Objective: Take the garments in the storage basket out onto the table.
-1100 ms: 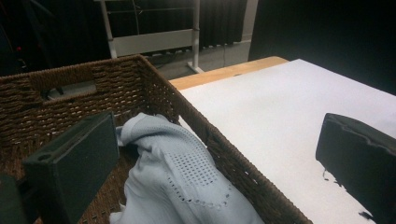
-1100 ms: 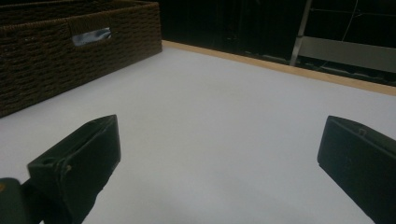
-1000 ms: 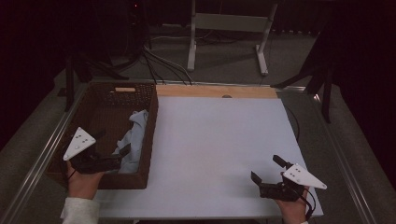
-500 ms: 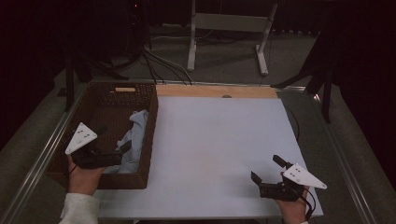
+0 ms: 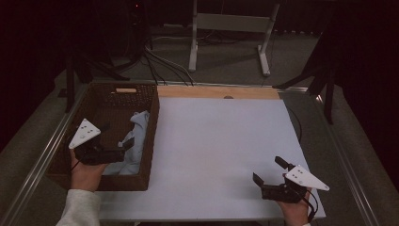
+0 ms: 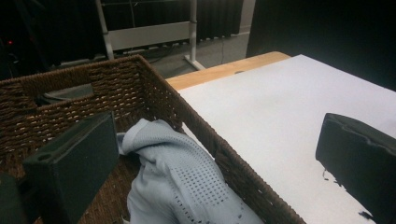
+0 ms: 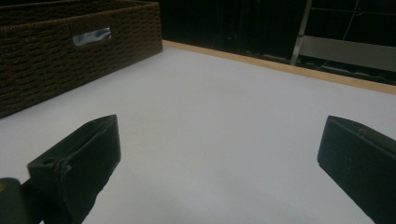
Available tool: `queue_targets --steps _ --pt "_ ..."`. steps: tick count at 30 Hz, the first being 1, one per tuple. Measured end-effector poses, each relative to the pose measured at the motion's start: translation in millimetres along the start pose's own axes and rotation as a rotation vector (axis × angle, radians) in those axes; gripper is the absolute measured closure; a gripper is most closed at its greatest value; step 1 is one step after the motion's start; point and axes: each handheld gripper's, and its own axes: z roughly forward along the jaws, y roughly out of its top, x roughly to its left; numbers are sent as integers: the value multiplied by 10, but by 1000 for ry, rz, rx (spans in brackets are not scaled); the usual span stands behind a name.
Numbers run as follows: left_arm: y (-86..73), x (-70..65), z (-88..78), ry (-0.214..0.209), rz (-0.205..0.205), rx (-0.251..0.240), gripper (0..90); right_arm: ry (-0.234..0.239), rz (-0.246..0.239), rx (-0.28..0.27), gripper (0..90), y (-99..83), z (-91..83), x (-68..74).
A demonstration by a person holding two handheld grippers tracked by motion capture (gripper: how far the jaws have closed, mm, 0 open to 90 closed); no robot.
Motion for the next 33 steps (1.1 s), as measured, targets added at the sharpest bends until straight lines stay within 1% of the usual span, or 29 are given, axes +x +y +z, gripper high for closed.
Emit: queue_targets --steps 19,24,29,33 --pt "23 108 150 -7 -2 19 5 -1 0 0 0 0 -4 -3" --pt "18 141 192 -5 4 37 5 -1 0 0 0 0 -3 -4" --pt "15 168 230 -23 -15 39 5 -1 0 -1 0 0 -3 -4" --pt "10 183 266 -27 -11 53 5 0 0 0 0 0 -3 -3"
